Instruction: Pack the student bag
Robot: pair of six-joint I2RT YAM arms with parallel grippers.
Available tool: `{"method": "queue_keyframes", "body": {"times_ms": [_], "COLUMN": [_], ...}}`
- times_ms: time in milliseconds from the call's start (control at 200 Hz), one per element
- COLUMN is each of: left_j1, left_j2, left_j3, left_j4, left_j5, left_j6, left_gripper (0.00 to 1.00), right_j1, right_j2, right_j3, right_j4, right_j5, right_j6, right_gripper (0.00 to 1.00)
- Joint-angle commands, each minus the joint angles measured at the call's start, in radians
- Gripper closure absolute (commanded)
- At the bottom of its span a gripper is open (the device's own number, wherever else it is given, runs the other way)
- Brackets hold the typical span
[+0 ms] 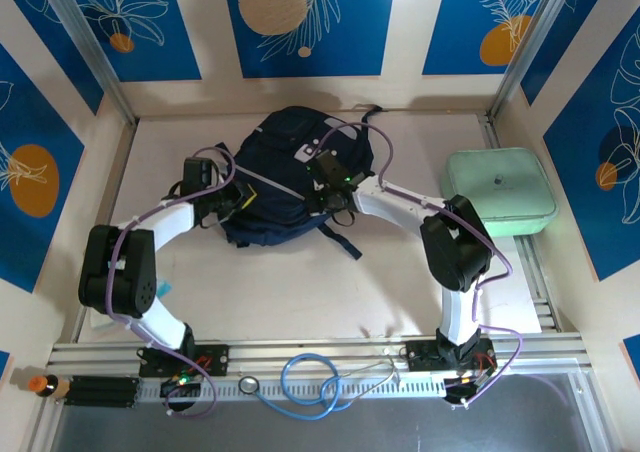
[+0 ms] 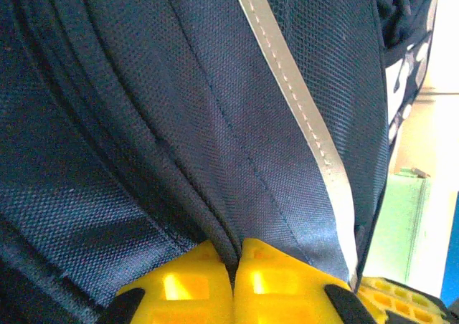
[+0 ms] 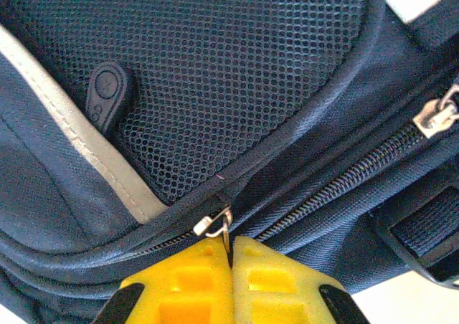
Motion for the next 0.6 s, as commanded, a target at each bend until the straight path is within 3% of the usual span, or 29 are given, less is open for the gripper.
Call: {"method": "queue_keyframes", "body": {"times_ms": [0,90,220,260,435,500,590], "left_j1": [0.015,0.026,0.063,0.068,0.070,0.070,0.072], "left_j2": [-0.038,-0.079,-0.149,-0.172,-0.280,-0.330,-0.389], "left_j3": [0.042,0.052,0.089,0.106,0.124,0.077,-0.010], "left_j4": [-0.109,-0.170,-0.242,-0.271,-0.319,-0.264,-0.170], "left_j5": [-0.011,-0.055,-0.125,-0.174,-0.485,-0.619,-0.798], "left_j6": [0.114,0.162,0.218,0.252,0.388,0.431,0.485], "left_gripper": [0.63,0.48,0.33,0.27,0.01,0.00,0.00], "right_j1": [-0.060,-0.082,-0.142,-0.158,-0.213,-0.251,-0.281], "right_j2": [-0.072,-0.128,-0.283,-0.346,-0.563,-0.609,-0.635], "right_j3": [-0.032,-0.098,-0.224,-0.256,-0.350,-0.384,-0.407], "right_j4": [-0.069,-0.047,0.035,0.058,0.134,0.157,0.161], "right_j5": [0.087,0.059,-0.082,-0.094,0.066,0.132,0.222], "right_j6": [0.023,-0.001,0.007,0.011,-0.006,-0.028,-0.058], "right_gripper": [1.00,0.99,0.77,0.66,0.14,0.00,0.01]}}
